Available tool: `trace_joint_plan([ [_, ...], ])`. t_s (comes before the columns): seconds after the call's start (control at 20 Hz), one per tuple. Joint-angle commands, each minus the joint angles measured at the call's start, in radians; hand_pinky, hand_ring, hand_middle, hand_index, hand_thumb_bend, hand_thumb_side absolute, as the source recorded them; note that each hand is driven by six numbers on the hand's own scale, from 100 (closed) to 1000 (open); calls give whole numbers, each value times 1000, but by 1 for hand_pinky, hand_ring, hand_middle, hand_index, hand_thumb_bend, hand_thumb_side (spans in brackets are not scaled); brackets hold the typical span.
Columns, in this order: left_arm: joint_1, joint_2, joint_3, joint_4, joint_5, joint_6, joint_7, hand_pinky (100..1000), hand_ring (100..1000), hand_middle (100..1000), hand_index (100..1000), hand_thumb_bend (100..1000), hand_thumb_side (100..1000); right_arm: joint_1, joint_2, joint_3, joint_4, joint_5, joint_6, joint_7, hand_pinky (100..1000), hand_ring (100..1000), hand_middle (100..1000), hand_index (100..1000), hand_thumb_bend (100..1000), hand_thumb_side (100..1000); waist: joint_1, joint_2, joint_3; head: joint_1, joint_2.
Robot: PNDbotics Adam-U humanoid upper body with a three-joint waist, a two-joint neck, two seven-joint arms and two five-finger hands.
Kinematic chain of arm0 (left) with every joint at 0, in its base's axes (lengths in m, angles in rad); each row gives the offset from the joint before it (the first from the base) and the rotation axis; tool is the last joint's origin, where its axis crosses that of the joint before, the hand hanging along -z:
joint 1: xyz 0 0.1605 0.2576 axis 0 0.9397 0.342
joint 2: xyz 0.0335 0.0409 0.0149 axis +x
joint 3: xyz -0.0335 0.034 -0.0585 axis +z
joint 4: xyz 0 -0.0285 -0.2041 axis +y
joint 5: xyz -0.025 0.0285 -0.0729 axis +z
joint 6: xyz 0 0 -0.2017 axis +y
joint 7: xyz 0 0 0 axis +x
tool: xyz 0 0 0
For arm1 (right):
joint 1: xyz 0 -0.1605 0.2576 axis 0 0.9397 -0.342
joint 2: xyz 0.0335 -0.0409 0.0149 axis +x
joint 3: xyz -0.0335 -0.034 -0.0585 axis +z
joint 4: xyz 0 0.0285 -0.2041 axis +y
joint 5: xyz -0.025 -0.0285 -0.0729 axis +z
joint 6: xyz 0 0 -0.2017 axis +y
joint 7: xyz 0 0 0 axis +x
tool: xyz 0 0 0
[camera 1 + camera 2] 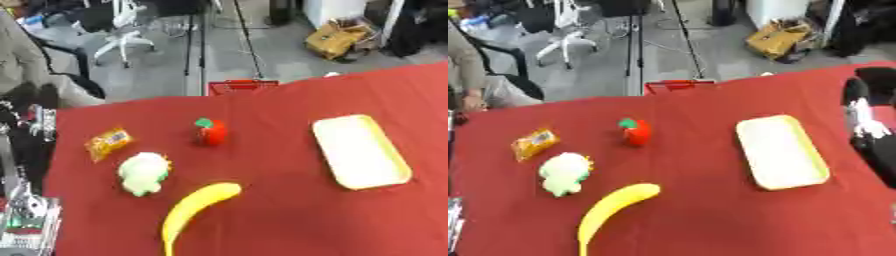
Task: Pick up objects on the table and place them in the box.
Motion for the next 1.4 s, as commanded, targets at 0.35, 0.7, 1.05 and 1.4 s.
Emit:
trace_joint_plan([
  [0.35, -8, 18, 11, -22, -35, 15, -36, 585, 827, 743, 819, 875, 322, -9, -14, -4, -24, 1, -1, -2, 600, 612, 608, 736, 313, 674, -18, -8, -1, -4, -16],
  [0.7, -7, 17, 12, -25, -34, 4, -12, 581, 826, 745, 831, 818, 314, -8, -14, -4, -24, 3, 0, -1, 600, 612, 607, 736, 314, 673, -17, -8, -2, -4, -17],
  [1.05, -20, 139, -19, 43, -176, 128, -133, 638, 838, 786, 867, 813, 344, -8, -18, -1, -24, 2, -1, 2, 600, 612, 607, 736, 313, 673, -13, -11, -6, -1, -15],
  [1.4, -108, 337, -101, 152, -477, 271, -604, 727, 833, 822, 904, 786, 375, -4, -17, 4, -24, 0, 0, 9, 601, 612, 607, 736, 312, 673, -5, -22, -10, 0, -13],
])
